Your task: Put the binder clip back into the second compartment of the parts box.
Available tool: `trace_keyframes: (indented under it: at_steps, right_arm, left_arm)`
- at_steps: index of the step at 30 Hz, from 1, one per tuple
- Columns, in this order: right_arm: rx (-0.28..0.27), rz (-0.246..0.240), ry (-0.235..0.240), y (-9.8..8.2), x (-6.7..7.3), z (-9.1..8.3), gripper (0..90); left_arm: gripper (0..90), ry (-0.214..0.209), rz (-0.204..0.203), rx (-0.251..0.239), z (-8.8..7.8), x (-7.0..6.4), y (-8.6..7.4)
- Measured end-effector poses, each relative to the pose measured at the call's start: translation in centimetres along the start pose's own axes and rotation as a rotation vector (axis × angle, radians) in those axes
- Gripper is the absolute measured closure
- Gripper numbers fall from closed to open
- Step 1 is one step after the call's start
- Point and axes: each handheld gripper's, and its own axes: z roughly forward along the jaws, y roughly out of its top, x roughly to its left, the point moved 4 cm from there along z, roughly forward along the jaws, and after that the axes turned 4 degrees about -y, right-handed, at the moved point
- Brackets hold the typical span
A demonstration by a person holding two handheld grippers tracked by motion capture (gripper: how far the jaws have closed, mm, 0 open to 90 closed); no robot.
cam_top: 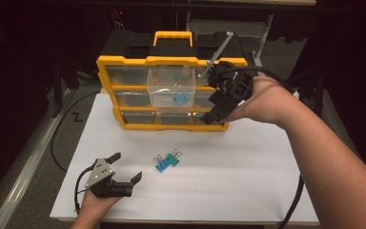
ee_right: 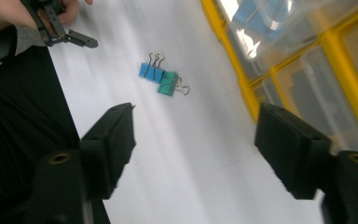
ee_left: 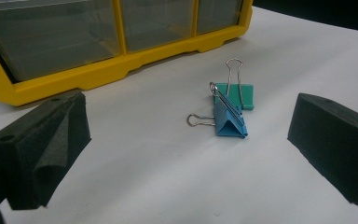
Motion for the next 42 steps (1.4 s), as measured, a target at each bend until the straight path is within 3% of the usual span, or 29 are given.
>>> trace_keyframes:
  at_steps: [10,13,29,37,42]
  right_arm:
    - [0.029,0.060,0.018,-3.6,0.3,4.4,11.1]
    - [0.044,0.077,0.008,-4.9,0.6,6.5,0.2]
    - [0.087,0.088,0.014,-8.9,2.1,13.7,0.2]
    - [0.103,0.110,0.033,-11.0,2.7,17.2,0.3]
    - [0.110,0.130,0.067,-12.1,3.3,20.0,0.3]
  left_arm:
    - [0.3,0.009,0.000,0.003,0.0,0.0,0.0]
    - [0.3,0.006,-0.007,0.005,0.0,0.0,0.0]
    - [0.3,0.014,0.002,-0.006,-0.1,0.0,0.1]
    - [0.3,0.007,0.006,0.000,0.0,-0.1,0.0]
    - [0.3,0.004,0.008,0.004,0.0,-0.2,0.0]
